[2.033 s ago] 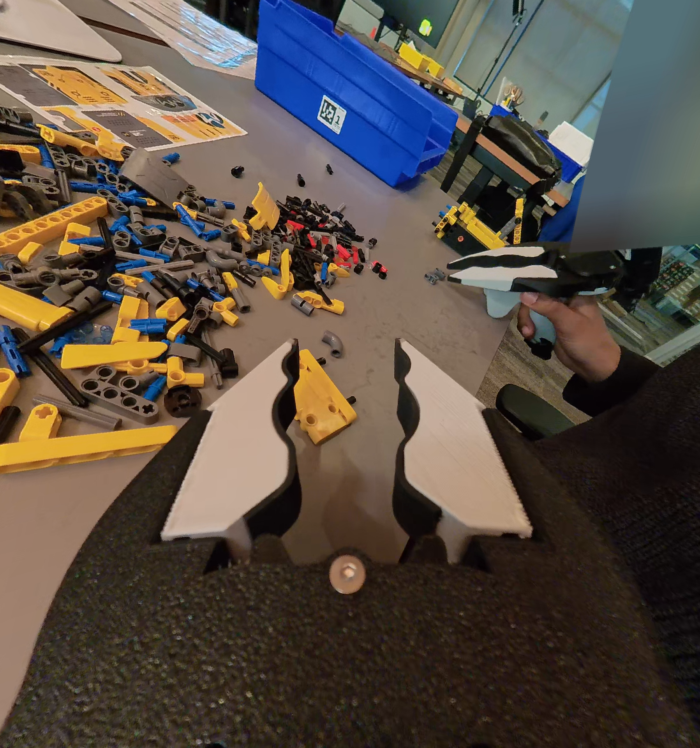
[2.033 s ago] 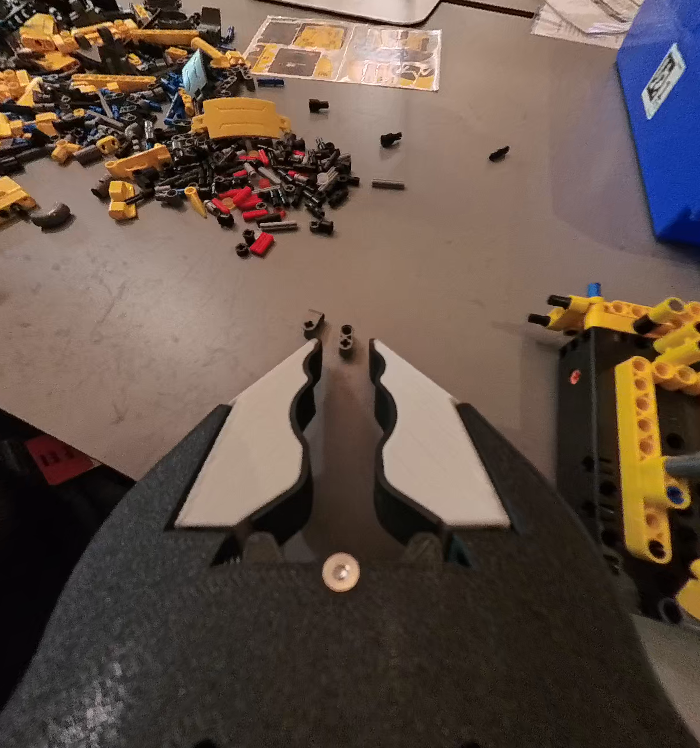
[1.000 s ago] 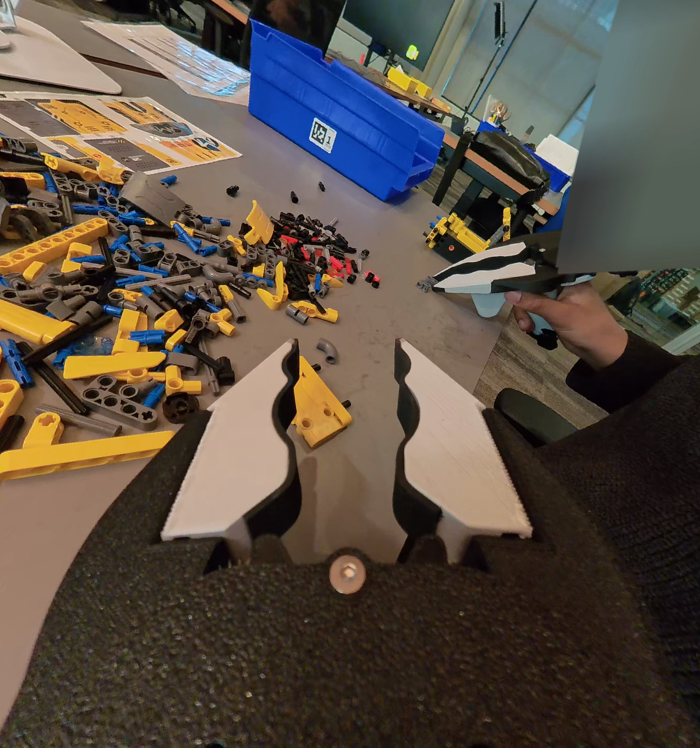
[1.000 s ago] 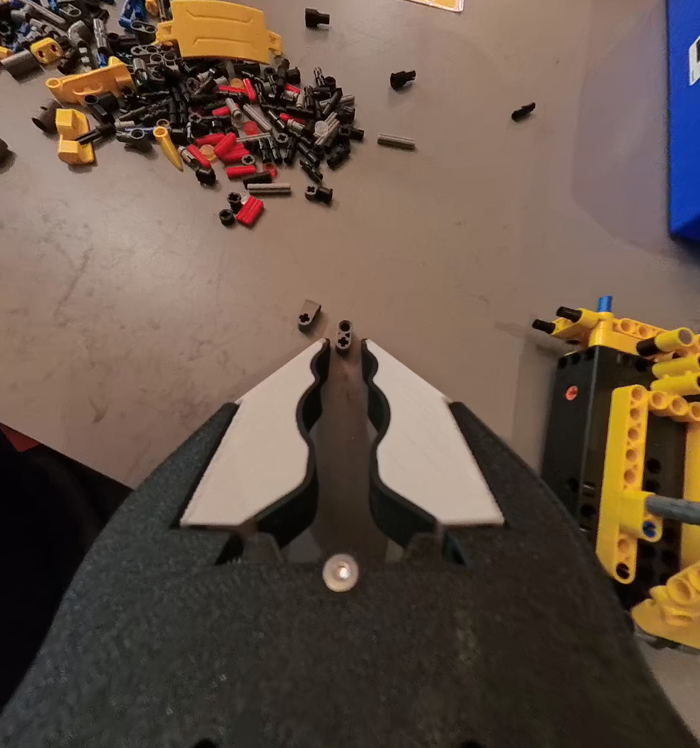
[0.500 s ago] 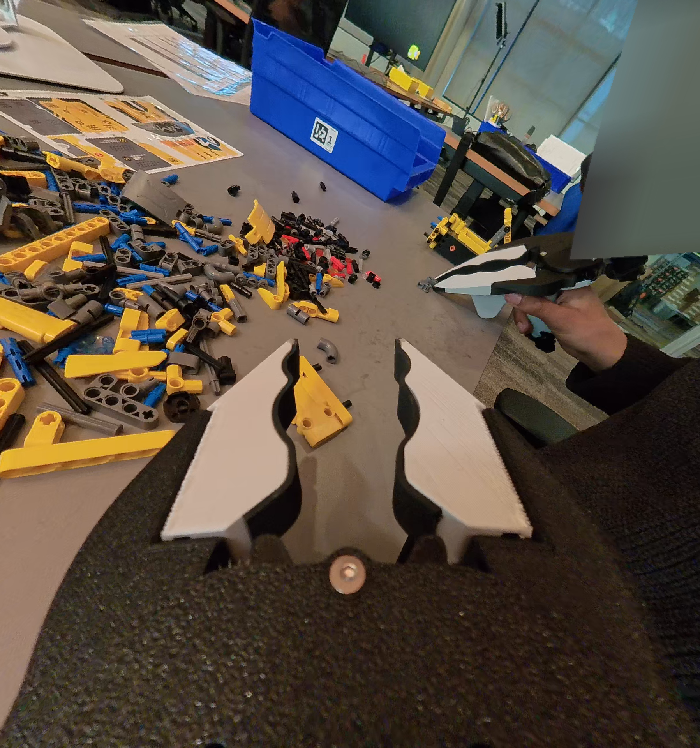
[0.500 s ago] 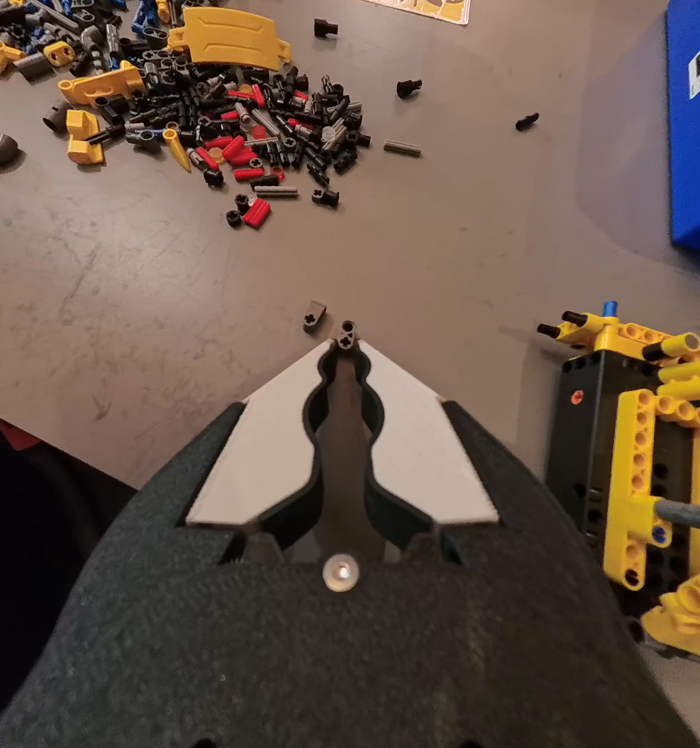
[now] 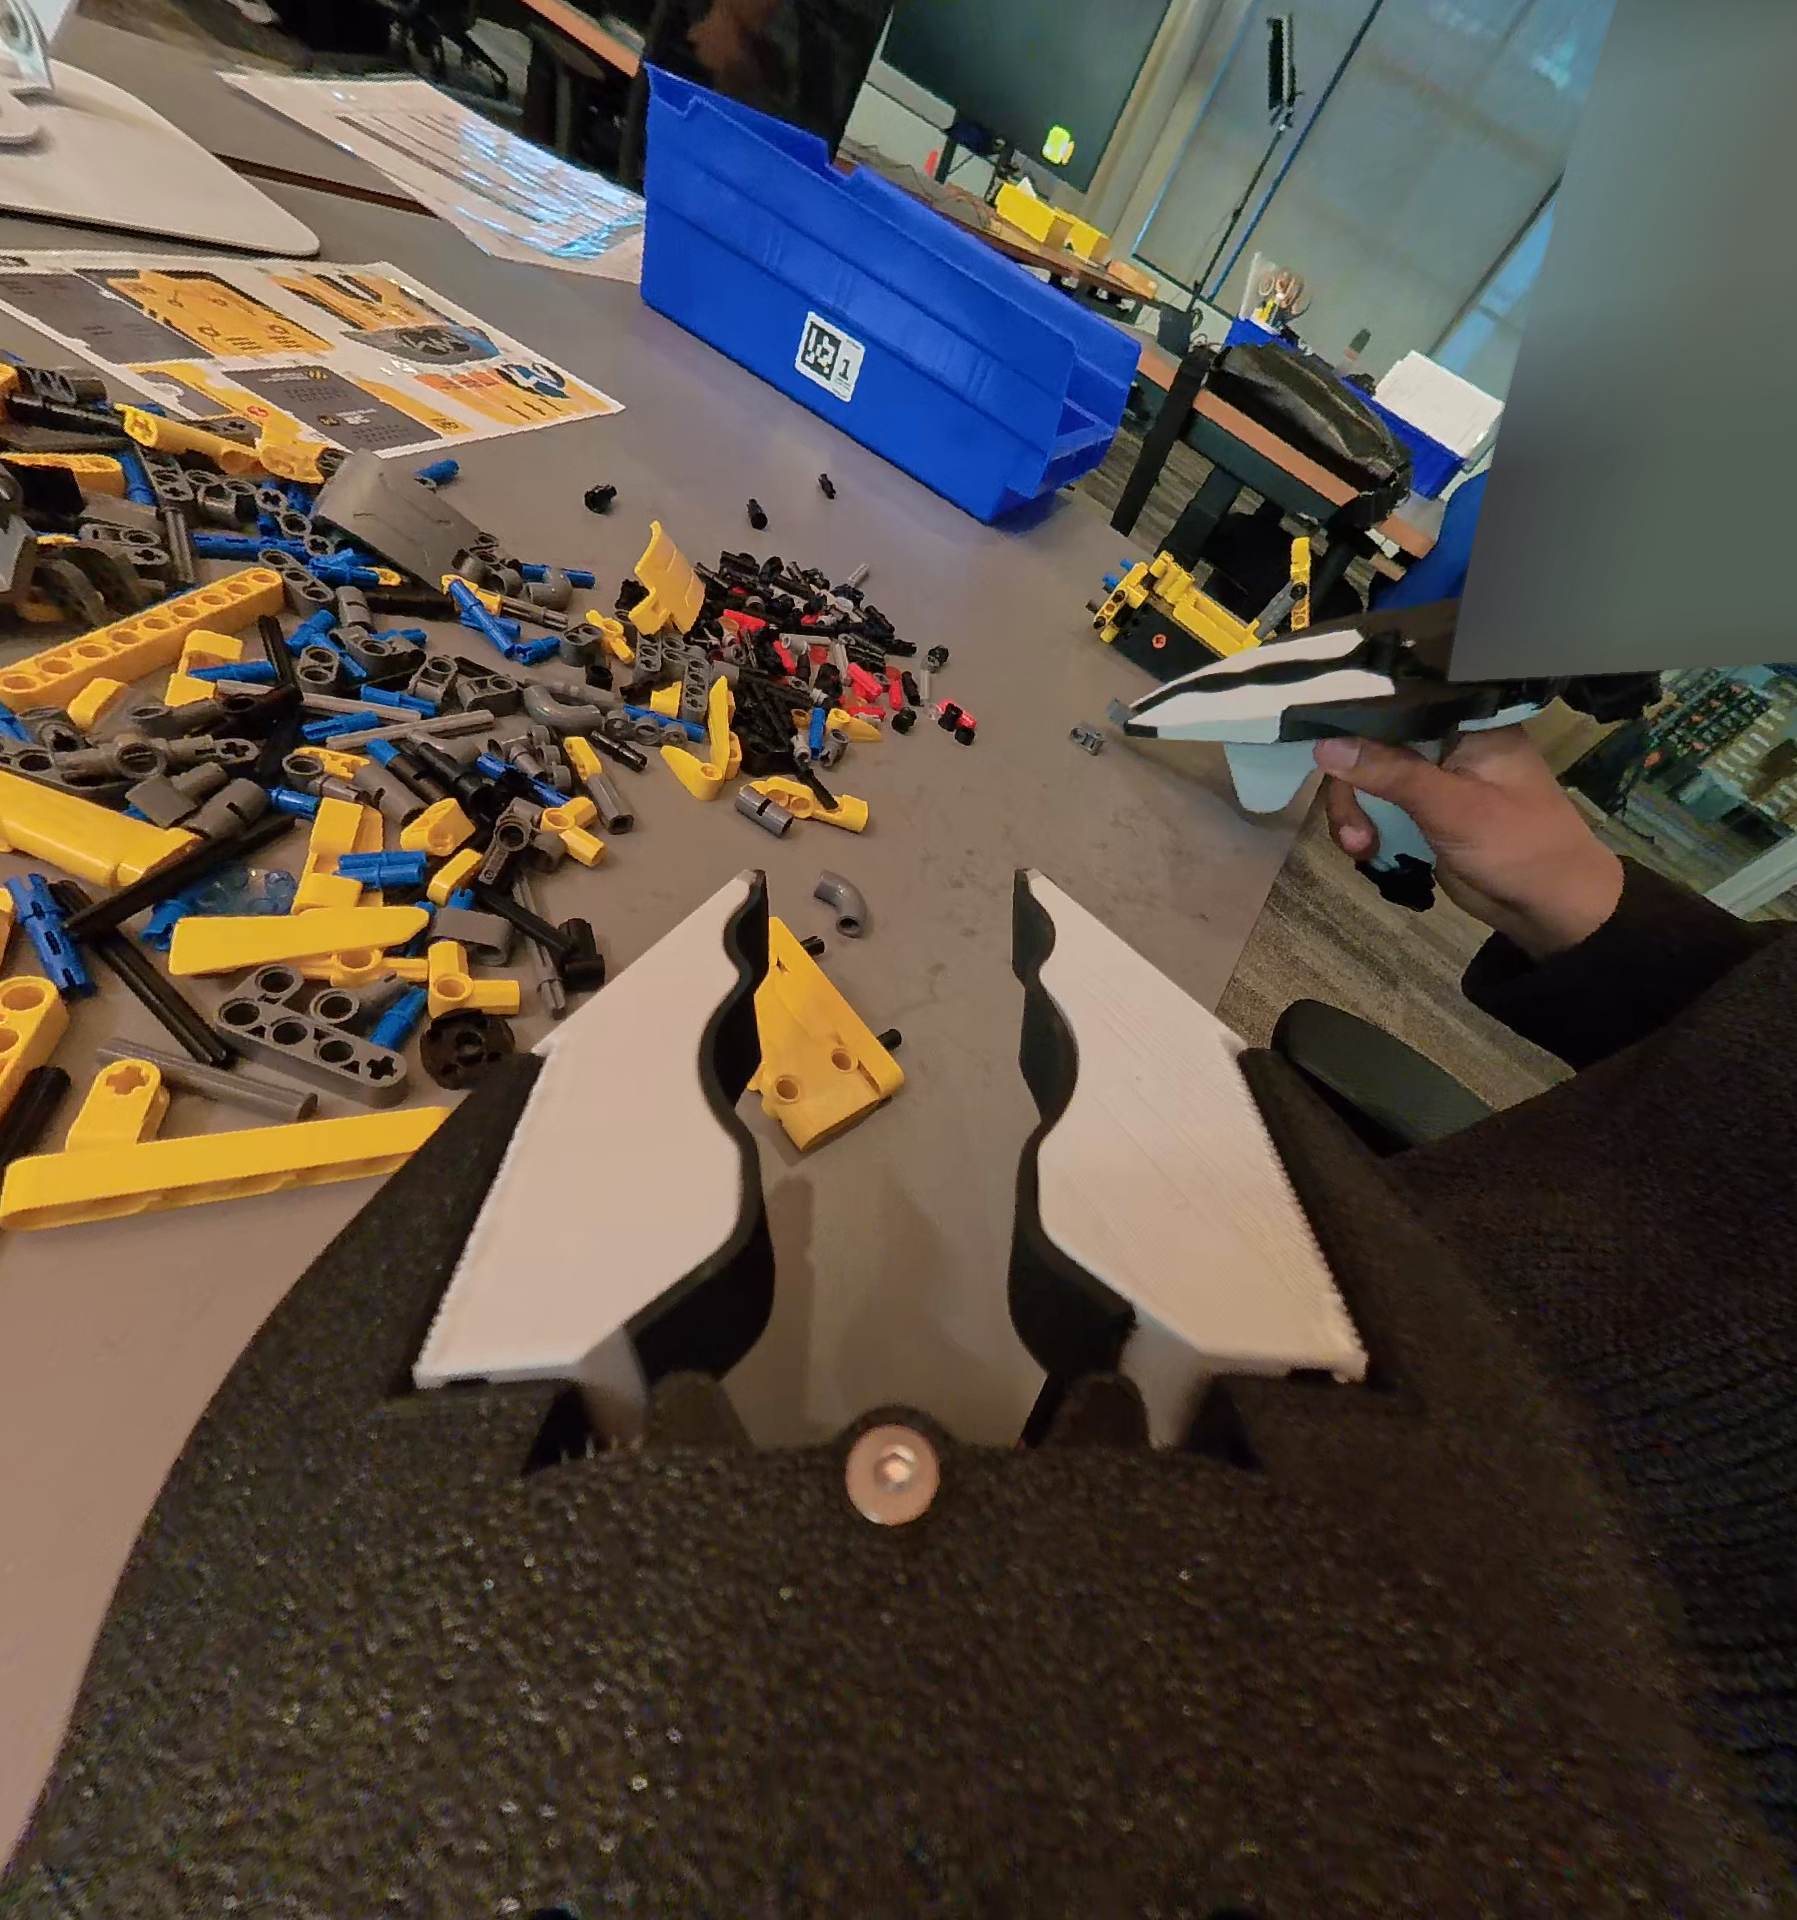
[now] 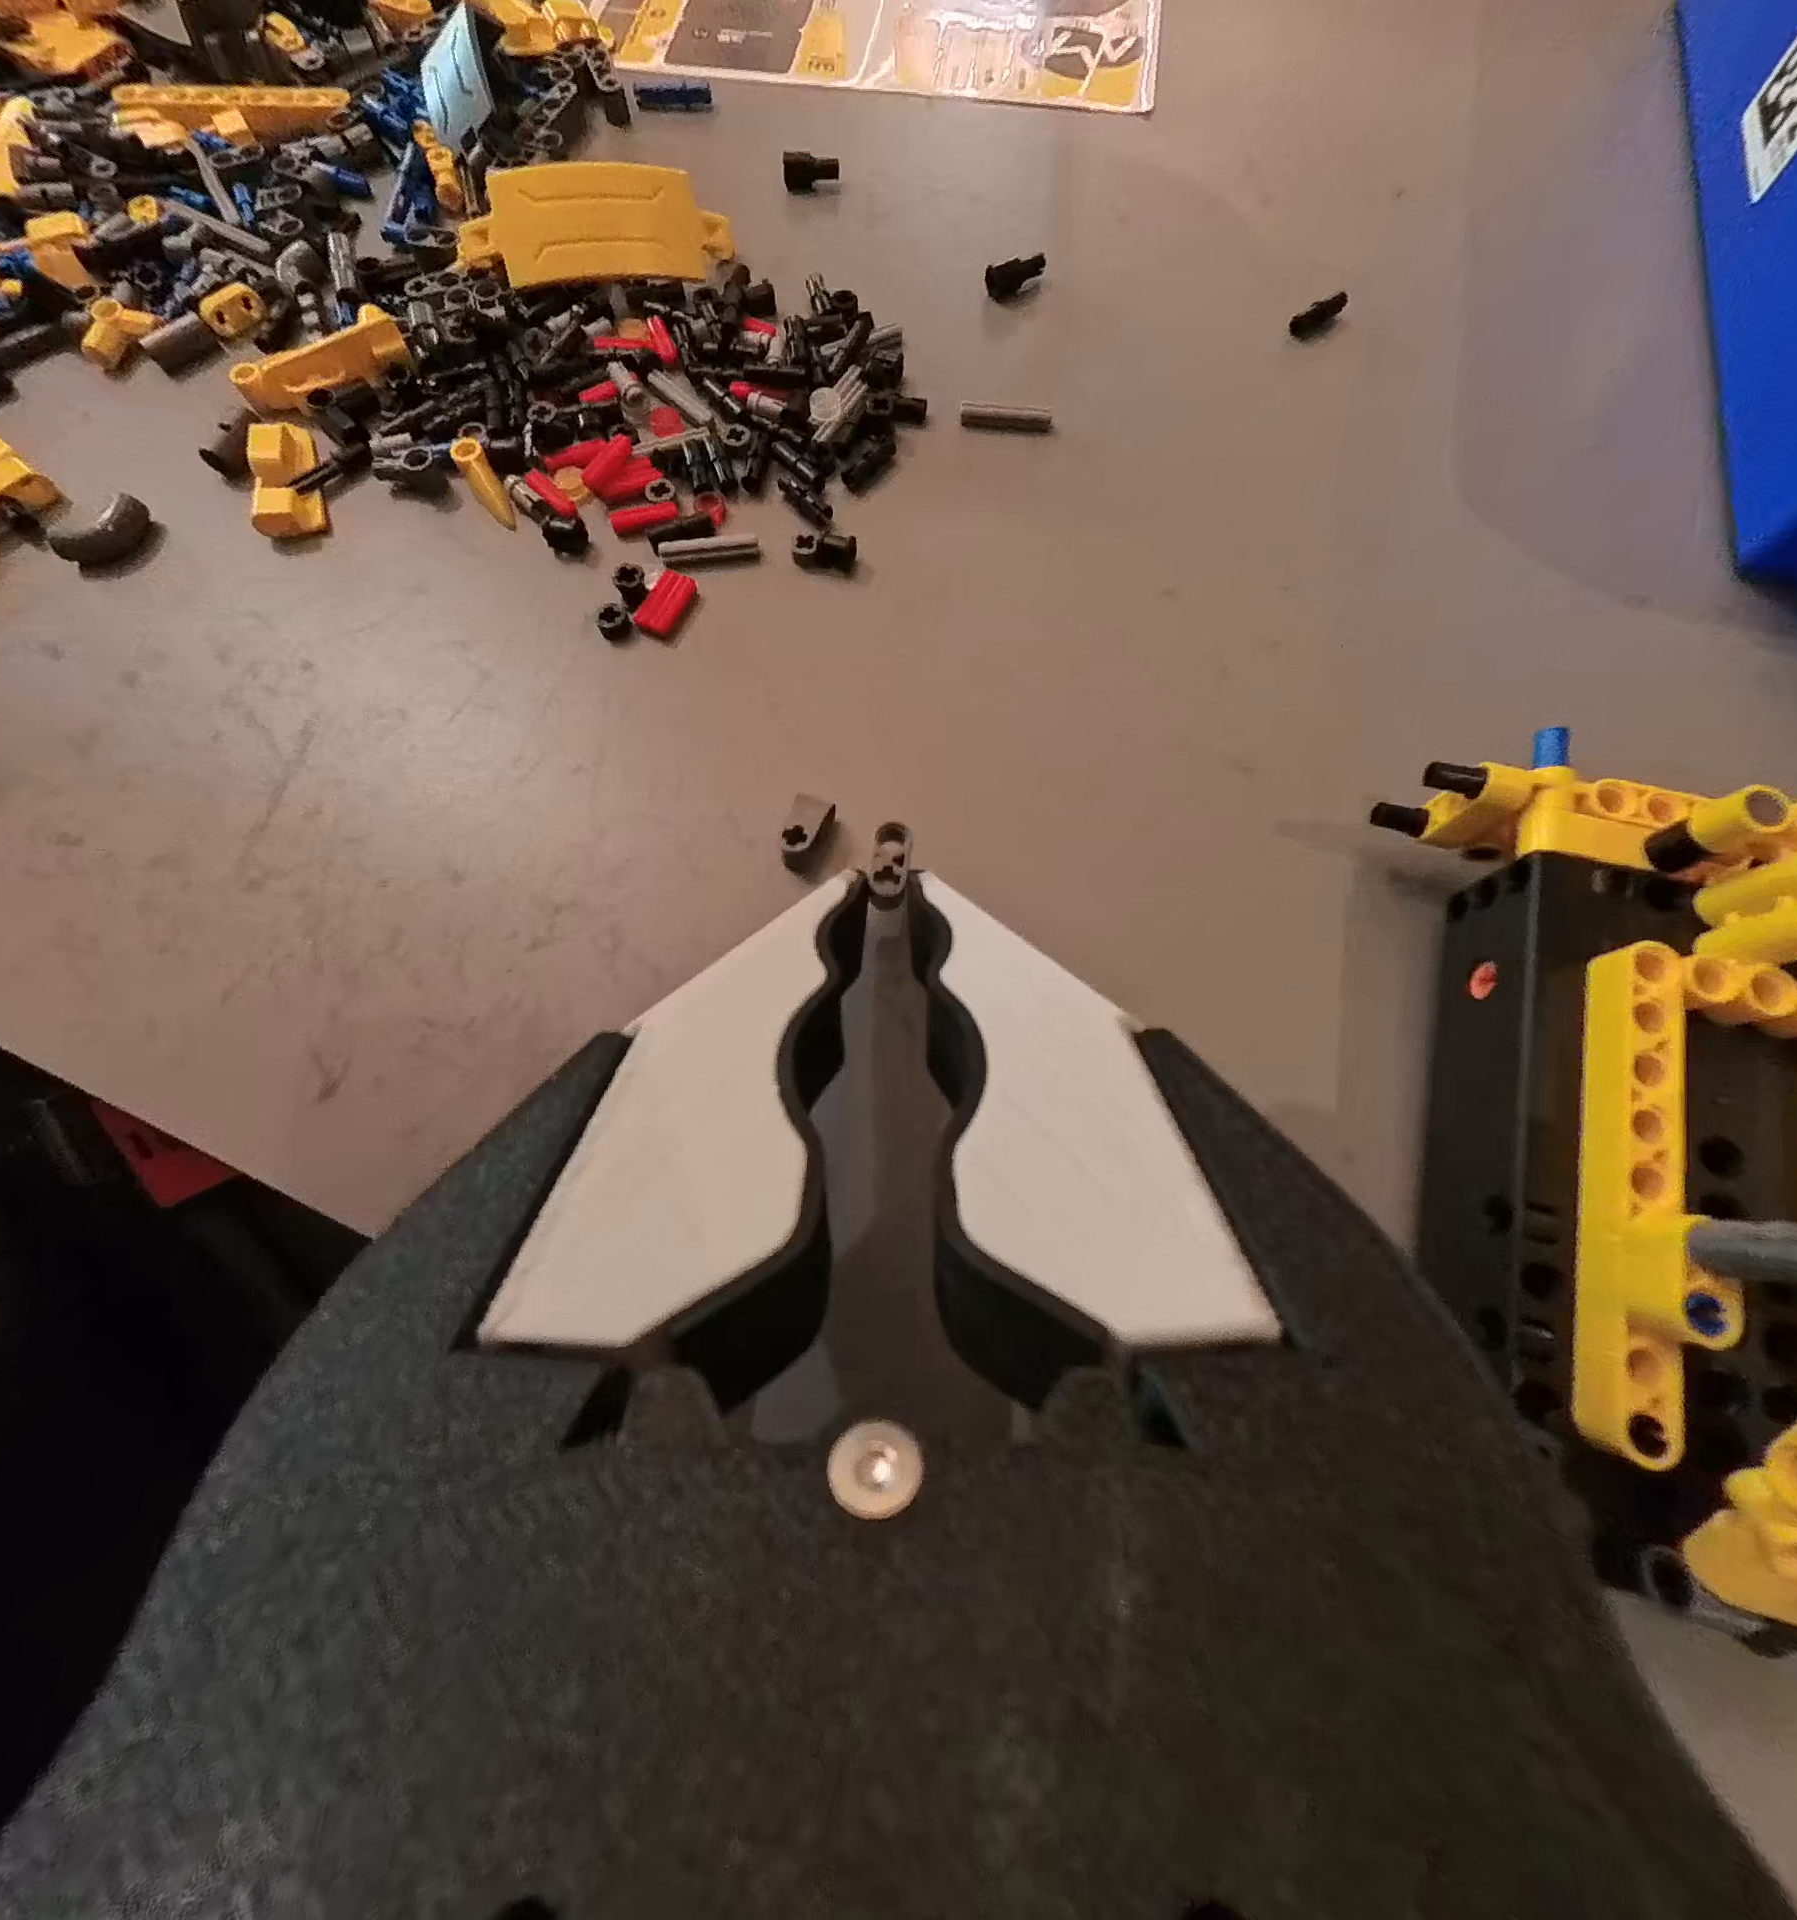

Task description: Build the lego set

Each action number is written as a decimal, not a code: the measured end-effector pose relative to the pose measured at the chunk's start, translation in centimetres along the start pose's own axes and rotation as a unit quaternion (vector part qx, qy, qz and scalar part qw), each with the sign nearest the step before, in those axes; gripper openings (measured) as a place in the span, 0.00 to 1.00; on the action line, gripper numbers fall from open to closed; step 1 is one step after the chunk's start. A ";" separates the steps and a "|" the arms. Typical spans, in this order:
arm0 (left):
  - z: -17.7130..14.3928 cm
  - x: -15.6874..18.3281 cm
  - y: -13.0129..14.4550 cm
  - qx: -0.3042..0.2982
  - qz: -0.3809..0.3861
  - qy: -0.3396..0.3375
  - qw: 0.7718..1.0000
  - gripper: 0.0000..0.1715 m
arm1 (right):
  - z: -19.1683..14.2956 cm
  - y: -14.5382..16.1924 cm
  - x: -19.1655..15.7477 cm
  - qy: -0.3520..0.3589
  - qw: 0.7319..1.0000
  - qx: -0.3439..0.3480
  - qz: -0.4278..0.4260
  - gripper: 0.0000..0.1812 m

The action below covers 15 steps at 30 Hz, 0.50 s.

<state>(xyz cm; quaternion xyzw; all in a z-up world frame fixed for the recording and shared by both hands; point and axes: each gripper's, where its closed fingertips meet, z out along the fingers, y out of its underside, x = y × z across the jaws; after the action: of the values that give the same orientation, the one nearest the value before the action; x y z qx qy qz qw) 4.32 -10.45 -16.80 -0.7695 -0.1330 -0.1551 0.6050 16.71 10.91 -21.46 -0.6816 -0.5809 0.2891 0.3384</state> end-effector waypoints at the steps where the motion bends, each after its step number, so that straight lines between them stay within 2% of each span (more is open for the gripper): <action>1: 0.0 0.0 0.0 0.000 0.000 0.000 1.000 0.27 | 0.1 0.1 0.0 0.002 1.000 -0.005 -0.005 0.04; 15: 0.0 0.0 0.0 0.002 0.002 0.000 1.000 0.27 | 1.0 0.3 -0.5 0.023 0.998 -0.029 -0.056 0.04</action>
<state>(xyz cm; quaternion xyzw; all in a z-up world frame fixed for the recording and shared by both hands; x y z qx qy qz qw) 4.35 -10.49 -16.73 -0.7683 -0.1317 -0.1540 0.6072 16.03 10.51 -22.28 -0.6641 -0.6181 0.2371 0.3475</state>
